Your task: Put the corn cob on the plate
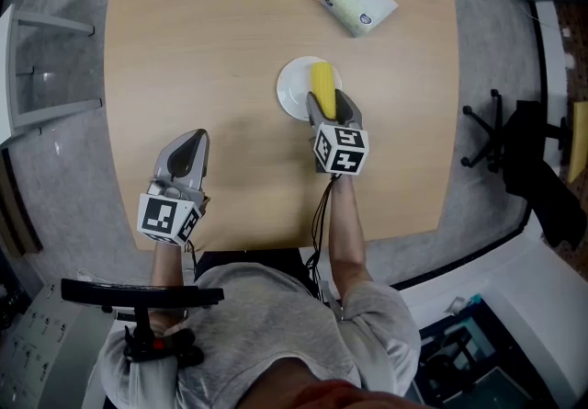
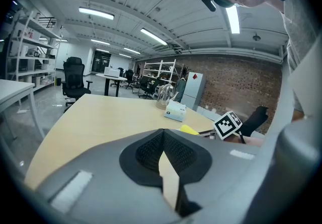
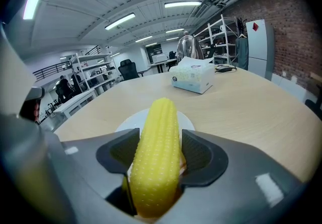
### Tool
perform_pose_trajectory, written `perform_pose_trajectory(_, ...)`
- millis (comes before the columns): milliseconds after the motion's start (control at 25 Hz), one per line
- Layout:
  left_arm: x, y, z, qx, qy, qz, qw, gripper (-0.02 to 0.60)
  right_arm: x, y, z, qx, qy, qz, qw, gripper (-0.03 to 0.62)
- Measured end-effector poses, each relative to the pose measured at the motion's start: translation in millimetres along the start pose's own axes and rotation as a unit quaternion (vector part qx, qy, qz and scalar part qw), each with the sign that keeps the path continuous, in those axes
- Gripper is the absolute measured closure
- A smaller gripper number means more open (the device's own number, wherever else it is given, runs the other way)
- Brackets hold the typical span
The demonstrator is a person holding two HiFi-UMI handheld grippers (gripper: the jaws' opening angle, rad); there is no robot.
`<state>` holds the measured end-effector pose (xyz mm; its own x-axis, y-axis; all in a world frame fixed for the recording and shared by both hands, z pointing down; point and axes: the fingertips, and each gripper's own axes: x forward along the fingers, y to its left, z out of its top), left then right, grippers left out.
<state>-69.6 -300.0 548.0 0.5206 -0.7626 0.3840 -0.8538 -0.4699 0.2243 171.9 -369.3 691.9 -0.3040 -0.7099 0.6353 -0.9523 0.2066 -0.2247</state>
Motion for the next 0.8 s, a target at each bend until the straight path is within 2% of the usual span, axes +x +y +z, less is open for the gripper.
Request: perform_pose_trajectory(800,-15.5,-9.6,10.2,0.011,-0.017,0.004,0.9998,0.561,-4.6,0.0,3.5,-0.012,-0.006,-0.003,1.0,0.315)
